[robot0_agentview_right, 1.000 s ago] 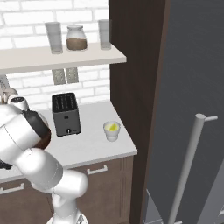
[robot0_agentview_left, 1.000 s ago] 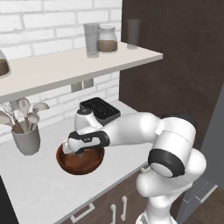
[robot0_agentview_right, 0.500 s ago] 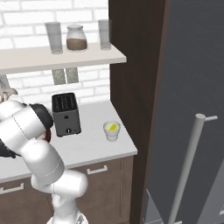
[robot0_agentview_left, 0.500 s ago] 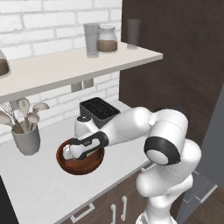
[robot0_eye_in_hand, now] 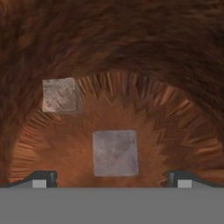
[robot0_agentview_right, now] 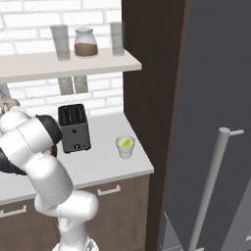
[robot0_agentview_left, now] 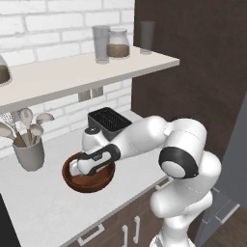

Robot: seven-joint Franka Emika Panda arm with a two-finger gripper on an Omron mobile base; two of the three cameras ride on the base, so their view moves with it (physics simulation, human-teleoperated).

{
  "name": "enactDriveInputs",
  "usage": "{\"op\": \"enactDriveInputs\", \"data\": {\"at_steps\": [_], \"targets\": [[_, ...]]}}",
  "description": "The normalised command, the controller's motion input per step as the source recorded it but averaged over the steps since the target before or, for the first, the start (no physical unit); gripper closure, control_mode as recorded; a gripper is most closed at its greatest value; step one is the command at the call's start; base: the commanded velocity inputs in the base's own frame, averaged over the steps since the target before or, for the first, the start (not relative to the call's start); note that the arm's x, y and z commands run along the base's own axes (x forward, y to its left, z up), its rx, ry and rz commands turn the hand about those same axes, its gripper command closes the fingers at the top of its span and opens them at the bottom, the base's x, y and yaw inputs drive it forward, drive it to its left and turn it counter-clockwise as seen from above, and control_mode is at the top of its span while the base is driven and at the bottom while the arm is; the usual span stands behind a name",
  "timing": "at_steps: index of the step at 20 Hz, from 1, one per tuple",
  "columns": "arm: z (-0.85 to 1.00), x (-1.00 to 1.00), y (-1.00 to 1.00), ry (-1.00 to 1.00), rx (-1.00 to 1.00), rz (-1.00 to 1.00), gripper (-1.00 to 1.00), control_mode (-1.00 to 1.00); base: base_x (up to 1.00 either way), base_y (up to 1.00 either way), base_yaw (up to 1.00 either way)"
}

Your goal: Grab a lemon wedge from the fridge and one ice cube from the ice bowl, and put them in the glass of lemonade.

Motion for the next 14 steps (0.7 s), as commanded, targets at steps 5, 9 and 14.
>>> {"op": "enactDriveInputs", "data": {"at_steps": [5,9,14], "targets": [[0.00,0.16,0.00,0.00,0.00,0.00,-1.00,-1.00,0.00,0.00,0.00],[0.00,0.11,0.00,0.00,0.00,0.00,-1.00,-1.00,0.00,0.00,0.00],[0.00,0.09,0.00,0.00,0.00,0.00,-1.00,-1.00,0.00,0.00,0.00]]}}
